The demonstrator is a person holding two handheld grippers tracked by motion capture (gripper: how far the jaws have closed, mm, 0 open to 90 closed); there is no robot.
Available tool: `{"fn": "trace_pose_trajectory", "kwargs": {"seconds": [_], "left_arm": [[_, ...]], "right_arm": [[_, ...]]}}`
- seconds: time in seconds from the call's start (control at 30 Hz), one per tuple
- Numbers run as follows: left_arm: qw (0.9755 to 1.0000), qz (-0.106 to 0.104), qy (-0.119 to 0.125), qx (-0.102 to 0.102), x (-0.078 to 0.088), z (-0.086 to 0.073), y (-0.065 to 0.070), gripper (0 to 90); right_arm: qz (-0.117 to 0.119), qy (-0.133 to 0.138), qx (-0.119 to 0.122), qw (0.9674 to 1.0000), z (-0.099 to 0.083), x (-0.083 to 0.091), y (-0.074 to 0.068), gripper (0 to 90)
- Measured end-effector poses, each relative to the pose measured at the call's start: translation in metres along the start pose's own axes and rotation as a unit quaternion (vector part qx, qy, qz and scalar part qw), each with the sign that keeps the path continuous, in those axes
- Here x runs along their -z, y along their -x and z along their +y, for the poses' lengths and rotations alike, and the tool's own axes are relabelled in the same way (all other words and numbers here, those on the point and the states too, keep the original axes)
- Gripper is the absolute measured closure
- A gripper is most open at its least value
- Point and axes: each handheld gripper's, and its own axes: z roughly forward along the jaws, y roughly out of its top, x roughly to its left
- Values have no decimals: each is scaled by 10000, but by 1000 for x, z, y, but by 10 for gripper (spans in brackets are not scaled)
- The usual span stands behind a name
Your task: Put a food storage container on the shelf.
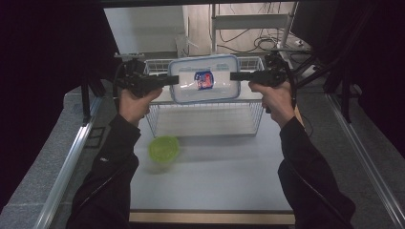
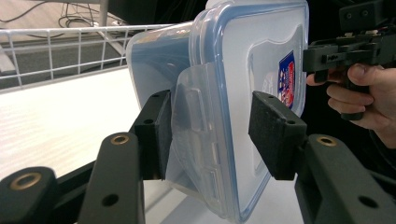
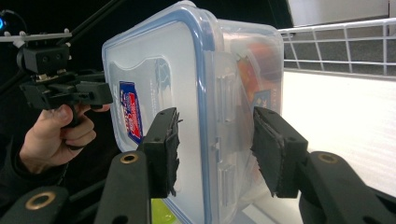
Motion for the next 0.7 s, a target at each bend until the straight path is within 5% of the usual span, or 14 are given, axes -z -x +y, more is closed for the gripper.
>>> {"fn": "trace_pose_trajectory", "kwargs": {"seconds": [0.2, 0.5, 0.7], "left_arm": [[9999, 26, 54, 81, -7, 1, -10, 505], [9994, 234, 0, -261, -9, 1, -6, 466], [9990, 321, -95, -310, -12, 0, -4, 430]], "right_arm": [[0, 18, -118, 9999, 0, -7, 10, 520], [-32, 74, 51, 10000, -1, -9, 12, 505], [-100, 105, 83, 9999, -2, -10, 12, 497]]}}
